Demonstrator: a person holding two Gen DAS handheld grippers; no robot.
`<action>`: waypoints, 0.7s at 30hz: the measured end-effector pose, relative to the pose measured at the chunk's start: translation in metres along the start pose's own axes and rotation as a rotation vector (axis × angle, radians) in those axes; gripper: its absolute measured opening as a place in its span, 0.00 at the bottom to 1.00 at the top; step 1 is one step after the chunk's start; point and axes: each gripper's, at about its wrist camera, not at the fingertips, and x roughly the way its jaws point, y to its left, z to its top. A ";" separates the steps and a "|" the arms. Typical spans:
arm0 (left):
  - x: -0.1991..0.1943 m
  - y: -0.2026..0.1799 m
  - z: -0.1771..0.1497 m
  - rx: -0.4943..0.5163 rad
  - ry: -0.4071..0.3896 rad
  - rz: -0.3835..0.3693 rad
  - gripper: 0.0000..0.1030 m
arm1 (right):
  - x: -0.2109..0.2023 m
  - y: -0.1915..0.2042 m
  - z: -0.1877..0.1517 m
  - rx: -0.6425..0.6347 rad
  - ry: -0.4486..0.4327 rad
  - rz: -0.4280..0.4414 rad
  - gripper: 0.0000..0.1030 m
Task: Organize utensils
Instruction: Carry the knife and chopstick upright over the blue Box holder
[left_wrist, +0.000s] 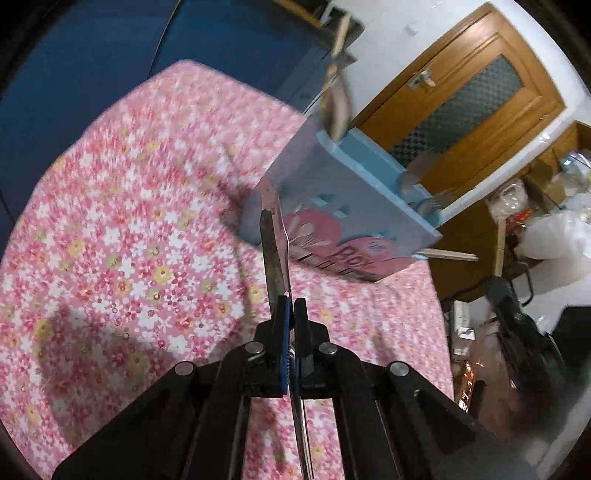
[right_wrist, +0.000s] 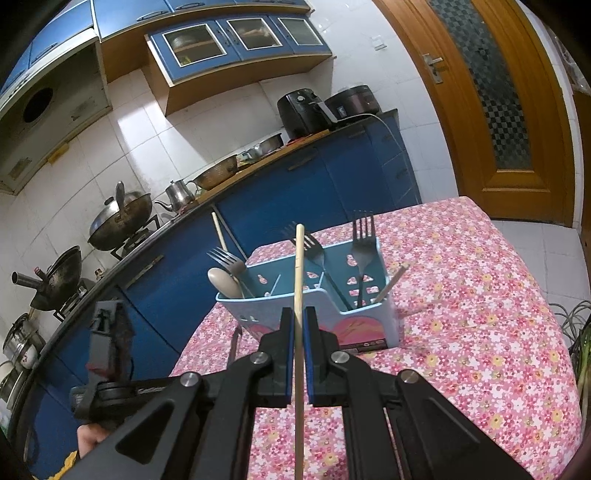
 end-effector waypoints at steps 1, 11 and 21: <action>-0.008 -0.004 -0.001 0.020 -0.029 -0.009 0.00 | -0.001 0.000 0.000 -0.001 -0.005 0.003 0.06; -0.069 -0.049 0.005 0.229 -0.327 -0.046 0.00 | -0.005 0.017 0.011 -0.046 -0.046 0.014 0.06; -0.062 -0.092 0.046 0.406 -0.513 0.020 0.00 | 0.002 0.025 0.035 -0.100 -0.110 0.016 0.06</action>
